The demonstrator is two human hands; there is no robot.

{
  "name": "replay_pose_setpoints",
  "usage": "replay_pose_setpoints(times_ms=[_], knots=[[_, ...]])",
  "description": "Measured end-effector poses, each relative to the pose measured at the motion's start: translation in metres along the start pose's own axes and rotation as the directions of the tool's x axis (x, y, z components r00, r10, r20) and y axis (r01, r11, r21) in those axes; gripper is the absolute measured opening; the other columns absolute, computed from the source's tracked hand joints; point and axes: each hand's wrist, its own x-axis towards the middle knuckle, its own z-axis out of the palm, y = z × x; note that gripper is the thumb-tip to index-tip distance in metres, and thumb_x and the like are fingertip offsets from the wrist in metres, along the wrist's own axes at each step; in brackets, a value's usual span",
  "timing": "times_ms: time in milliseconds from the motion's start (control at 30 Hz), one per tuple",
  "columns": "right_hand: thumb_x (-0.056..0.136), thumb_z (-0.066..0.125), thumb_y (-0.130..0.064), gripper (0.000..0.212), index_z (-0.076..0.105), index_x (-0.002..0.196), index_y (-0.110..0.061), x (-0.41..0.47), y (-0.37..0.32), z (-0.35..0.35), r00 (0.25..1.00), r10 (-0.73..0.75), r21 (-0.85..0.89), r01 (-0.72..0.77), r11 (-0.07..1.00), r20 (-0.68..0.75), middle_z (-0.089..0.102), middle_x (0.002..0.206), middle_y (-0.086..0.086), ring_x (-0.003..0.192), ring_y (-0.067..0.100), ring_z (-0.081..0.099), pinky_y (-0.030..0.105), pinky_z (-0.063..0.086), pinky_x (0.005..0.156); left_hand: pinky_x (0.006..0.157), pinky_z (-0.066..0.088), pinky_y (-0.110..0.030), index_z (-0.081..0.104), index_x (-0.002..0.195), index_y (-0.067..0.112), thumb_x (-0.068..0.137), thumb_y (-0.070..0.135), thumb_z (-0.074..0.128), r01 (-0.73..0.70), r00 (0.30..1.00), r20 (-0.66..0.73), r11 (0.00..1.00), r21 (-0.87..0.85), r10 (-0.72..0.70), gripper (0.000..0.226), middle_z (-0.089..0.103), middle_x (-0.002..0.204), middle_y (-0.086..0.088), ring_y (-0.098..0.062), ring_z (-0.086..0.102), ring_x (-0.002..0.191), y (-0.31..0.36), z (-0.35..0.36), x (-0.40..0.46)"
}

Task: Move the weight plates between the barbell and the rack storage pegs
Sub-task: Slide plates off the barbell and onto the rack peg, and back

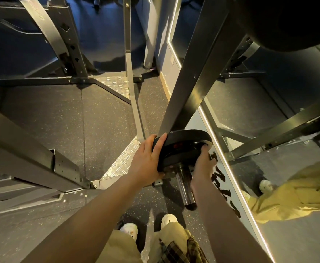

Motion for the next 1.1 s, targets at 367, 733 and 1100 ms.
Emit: replay_pose_setpoints(times_ms=[367,733,1100], knots=[[0.095,0.040,-0.045,0.045,0.040,0.131,-0.018,0.006,-0.009,0.009,0.999,0.034,-0.028,-0.034,0.999,-0.019,0.054,0.112,0.012,0.088,0.024,0.053,0.039,0.044,0.074,0.109,0.037,-0.045,-0.002,0.152,0.026,0.069,0.038,0.081,-0.005,1.000,-0.005,1.000,-0.004,0.005,0.118,0.008,0.153,-0.010,-0.030,0.020,0.137,-0.002,0.002,0.000],[0.097,0.030,-0.058,0.067,0.020,0.148,-0.016,0.005,0.006,-0.011,0.986,-0.150,-0.308,0.166,0.937,0.073,0.045,0.139,0.013,0.126,0.034,0.045,0.039,0.037,0.091,0.107,0.040,-0.040,-0.002,0.152,0.026,0.077,0.030,0.076,-0.034,0.998,-0.044,0.999,0.018,0.034,0.108,0.010,0.152,-0.009,-0.029,0.023,0.136,-0.004,0.004,0.001],[0.099,0.033,-0.048,0.037,0.053,0.098,-0.017,0.024,-0.014,0.010,0.994,0.083,-0.032,-0.081,0.996,0.068,0.059,0.089,0.008,0.079,0.021,0.057,0.035,0.044,0.072,0.090,0.047,-0.032,-0.006,0.151,0.029,0.093,0.045,0.052,-0.022,0.998,-0.059,0.998,0.055,0.025,0.084,0.025,0.139,-0.009,-0.021,0.035,0.122,-0.004,-0.002,0.000]])
